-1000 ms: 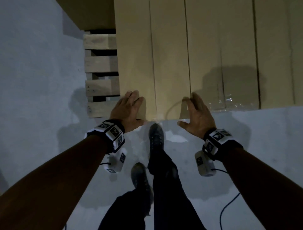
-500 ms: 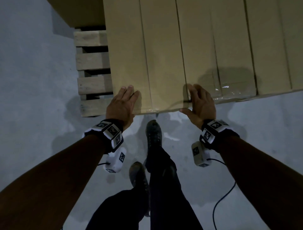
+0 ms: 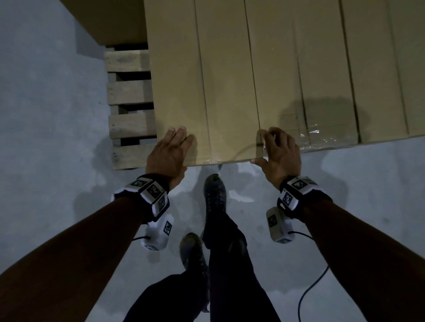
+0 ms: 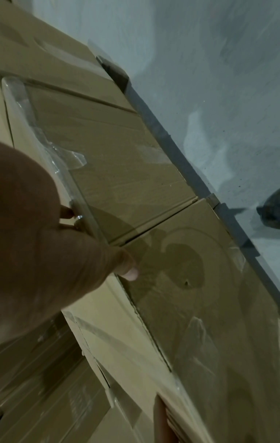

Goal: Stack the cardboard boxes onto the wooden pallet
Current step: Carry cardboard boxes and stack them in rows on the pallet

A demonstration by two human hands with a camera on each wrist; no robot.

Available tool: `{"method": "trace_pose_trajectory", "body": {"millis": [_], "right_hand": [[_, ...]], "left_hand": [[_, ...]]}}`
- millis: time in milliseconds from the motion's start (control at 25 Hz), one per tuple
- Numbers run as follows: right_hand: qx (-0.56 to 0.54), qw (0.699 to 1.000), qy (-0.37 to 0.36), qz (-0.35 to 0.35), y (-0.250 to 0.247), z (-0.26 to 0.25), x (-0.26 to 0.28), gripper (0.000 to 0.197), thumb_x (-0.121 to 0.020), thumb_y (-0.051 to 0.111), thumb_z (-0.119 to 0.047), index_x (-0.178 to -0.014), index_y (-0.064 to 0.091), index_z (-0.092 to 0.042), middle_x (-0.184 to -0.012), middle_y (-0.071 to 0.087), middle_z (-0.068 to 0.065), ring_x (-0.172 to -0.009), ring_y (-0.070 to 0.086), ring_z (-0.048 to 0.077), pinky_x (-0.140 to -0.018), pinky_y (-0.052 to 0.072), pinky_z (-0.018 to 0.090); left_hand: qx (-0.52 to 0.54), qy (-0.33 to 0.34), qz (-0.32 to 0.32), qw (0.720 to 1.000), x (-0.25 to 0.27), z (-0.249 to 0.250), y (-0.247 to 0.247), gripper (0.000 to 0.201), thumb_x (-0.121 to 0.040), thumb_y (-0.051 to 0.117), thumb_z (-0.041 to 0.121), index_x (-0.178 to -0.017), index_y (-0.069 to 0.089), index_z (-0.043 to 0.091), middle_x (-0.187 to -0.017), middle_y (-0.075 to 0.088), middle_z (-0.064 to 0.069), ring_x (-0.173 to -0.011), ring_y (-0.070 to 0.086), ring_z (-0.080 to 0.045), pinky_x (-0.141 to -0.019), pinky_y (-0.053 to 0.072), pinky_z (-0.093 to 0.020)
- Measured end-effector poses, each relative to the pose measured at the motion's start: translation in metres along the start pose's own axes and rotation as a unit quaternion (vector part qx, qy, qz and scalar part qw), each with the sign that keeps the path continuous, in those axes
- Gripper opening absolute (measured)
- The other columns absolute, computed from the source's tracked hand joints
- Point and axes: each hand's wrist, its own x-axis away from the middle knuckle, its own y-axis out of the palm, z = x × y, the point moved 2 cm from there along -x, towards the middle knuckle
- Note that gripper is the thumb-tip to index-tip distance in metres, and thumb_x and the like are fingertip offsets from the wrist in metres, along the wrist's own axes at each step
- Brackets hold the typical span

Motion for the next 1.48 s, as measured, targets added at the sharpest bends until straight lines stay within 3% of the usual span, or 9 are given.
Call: {"method": "trace_pose_trajectory", "body": {"millis": [160, 520, 760, 1000, 1240, 1480], "right_hand": [[0.022, 1.0, -0.004, 0.014, 0.002, -0.001, 0.001, 0.078, -0.072, 0.084, -0.042, -0.138, 0.049, -0.018, -0.14, 0.047, 0.015, -0.123, 0.045, 0.04, -0.099, 0.042, 0.051], [0.043, 0.999, 0.001, 0.013, 0.002, -0.006, 0.003, 0.075, -0.072, 0.083, -0.04, -0.135, 0.05, -0.018, -0.137, 0.048, 0.015, -0.123, 0.045, 0.04, -0.098, 0.041, 0.051], [0.053, 0.998, -0.015, 0.038, 0.003, -0.007, 0.004, 0.075, -0.069, 0.085, -0.04, -0.126, 0.039, -0.024, -0.126, 0.052, 0.016, -0.116, 0.049, 0.041, -0.093, 0.044, 0.051], [0.074, 0.997, -0.004, 0.028, 0.008, -0.004, 0.001, 0.076, -0.072, 0.083, -0.044, -0.134, 0.047, -0.017, -0.128, 0.051, 0.019, -0.116, 0.048, 0.042, -0.095, 0.044, 0.052], [0.102, 0.995, -0.018, -0.002, 0.004, 0.0, -0.006, 0.089, -0.075, 0.078, -0.054, -0.143, 0.027, -0.028, -0.137, 0.042, 0.019, -0.119, 0.044, 0.041, -0.097, 0.041, 0.051], [0.118, 0.993, -0.004, 0.004, 0.009, -0.001, -0.005, 0.088, -0.074, 0.078, -0.054, -0.146, 0.034, -0.027, -0.136, 0.044, 0.019, -0.119, 0.044, 0.04, -0.097, 0.04, 0.052]], "left_hand": [[0.01, 0.005, -0.001, 1.0, 0.003, -0.001, -0.001, 0.086, -0.088, 0.071, 0.022, -0.157, 0.019, 0.018, -0.165, 0.01, -0.008, -0.152, 0.008, -0.031, -0.121, 0.017, -0.039], [0.018, 0.01, 0.002, 1.0, 0.006, -0.002, 0.001, 0.087, -0.087, 0.072, 0.021, -0.157, 0.021, 0.018, -0.165, 0.01, -0.008, -0.152, 0.008, -0.031, -0.121, 0.018, -0.041], [0.007, -0.006, -0.01, 1.0, 0.004, 0.001, -0.004, 0.085, -0.091, 0.067, 0.024, -0.158, 0.015, 0.022, -0.166, 0.004, -0.004, -0.153, 0.004, -0.028, -0.121, 0.015, -0.038], [0.012, -0.01, -0.008, 1.0, 0.003, 0.0, -0.001, 0.085, -0.09, 0.069, 0.024, -0.158, 0.017, 0.023, -0.166, 0.006, -0.003, -0.153, 0.005, -0.027, -0.12, 0.017, -0.038], [0.008, -0.007, -0.013, 1.0, 0.003, 0.0, -0.001, 0.084, -0.092, 0.067, 0.024, -0.158, 0.014, 0.022, -0.166, 0.003, -0.004, -0.153, 0.002, -0.028, -0.121, 0.014, -0.038], [0.006, 0.001, -0.016, 1.0, 0.002, -0.001, -0.002, 0.085, -0.092, 0.066, 0.025, -0.158, 0.013, 0.021, -0.166, 0.003, -0.005, -0.153, 0.002, -0.029, -0.121, 0.014, -0.039]]}}
